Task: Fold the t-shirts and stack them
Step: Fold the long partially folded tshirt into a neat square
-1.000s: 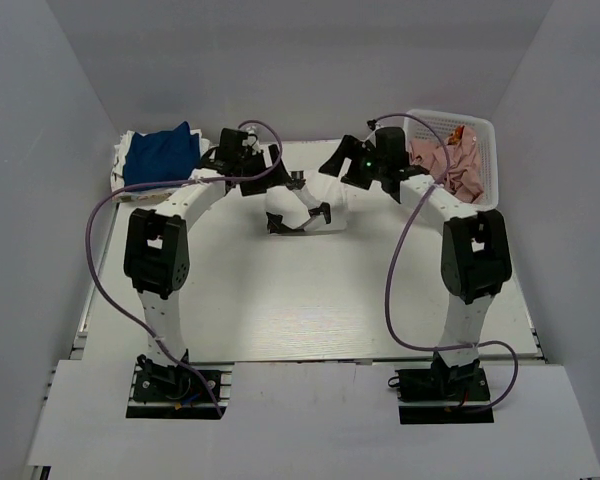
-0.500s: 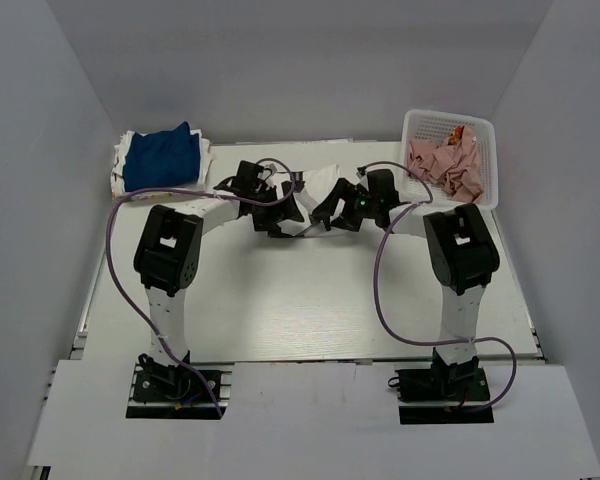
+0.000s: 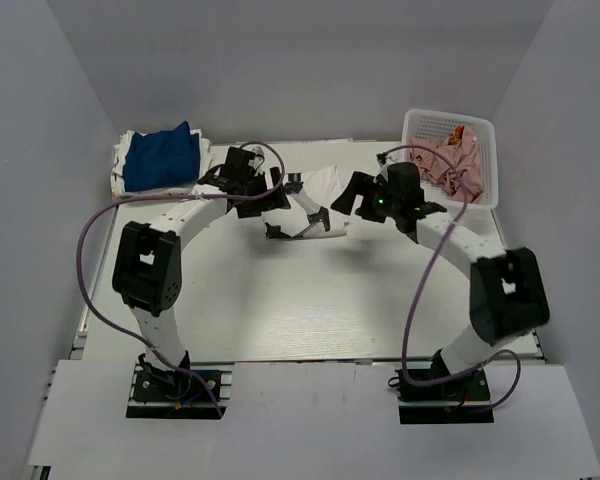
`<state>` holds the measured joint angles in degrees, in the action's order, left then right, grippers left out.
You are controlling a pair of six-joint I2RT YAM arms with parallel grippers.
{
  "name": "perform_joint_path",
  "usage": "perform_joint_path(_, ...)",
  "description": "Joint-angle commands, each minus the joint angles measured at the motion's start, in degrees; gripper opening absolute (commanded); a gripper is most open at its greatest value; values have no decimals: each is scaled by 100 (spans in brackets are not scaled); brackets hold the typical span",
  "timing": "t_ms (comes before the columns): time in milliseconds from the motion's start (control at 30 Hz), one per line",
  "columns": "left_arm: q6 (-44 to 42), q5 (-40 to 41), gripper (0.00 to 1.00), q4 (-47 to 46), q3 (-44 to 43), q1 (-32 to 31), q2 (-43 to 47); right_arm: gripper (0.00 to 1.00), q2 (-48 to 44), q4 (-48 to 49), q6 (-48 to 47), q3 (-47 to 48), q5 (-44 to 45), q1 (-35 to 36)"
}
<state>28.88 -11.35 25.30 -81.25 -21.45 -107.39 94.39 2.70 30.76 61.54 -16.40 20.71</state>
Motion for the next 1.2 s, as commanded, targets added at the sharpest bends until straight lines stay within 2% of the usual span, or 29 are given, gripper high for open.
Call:
perform_joint_path(0, -251, 591, 100, 431, -346, 114, 246, 90, -884, -94, -290, -466, 550, -14)
perform_joint_path(100, -304, 984, 100, 904, -925, 115, -253, 90, -1543, -243, -299, -791, 1426, -23)
perform_joint_path(200, -366, 933, 100, 1029, -1357, 115, -842, 90, -1924, -461, -352, -941, 1788, -40)
perform_joint_path(433, -419, 1021, 99, 1337, -2132, 115, -1661, 90, -2468, -701, -431, -1038, 2036, -58)
perform_joint_path(633, -621, 705, 85, 1197, -2386, -8, -2161, 90, -2688, -674, -492, -1152, 2282, -67)
perform_joint_path(733, -673, 591, 80, 1520, -2798, -8, -2609, 90, -2715, -736, -527, -1162, 2396, -85)
perform_joint_path(833, -674, 643, 69, 1592, -3036, -8, -2830, 90, -2750, -806, -580, -1162, 2484, -76)
perform_joint_path(867, -674, 591, 63, 1592, -3037, -8, -2909, 90, -2759, -815, -606, -1162, 2493, -93)
perform_joint_path(900, -734, 591, 46, 1592, -3089, -8, -2962, 90, -2785, -806, -607, -1179, 2545, -93)
perform_joint_path(933, -735, 591, 46, 1592, -3090, -8, -2963, 90, -2794, -806, -633, -1179, 2572, -76)
perform_joint_path(967, -813, 591, 26, 1592, -3142, -8, -2963, 90, -2820, -806, -659, -1197, 2581, -85)
perform_joint_path(1033, -1024, 591, 0, 1592, -3203, -61, -2963, 90, -2829, -815, -694, -1206, 2695, -93)
perform_joint_path(1167, -1771, 1220, 0, 1706, -3720, -61, -2840, 90, -2856, -788, -800, -1267, 2792, -120)
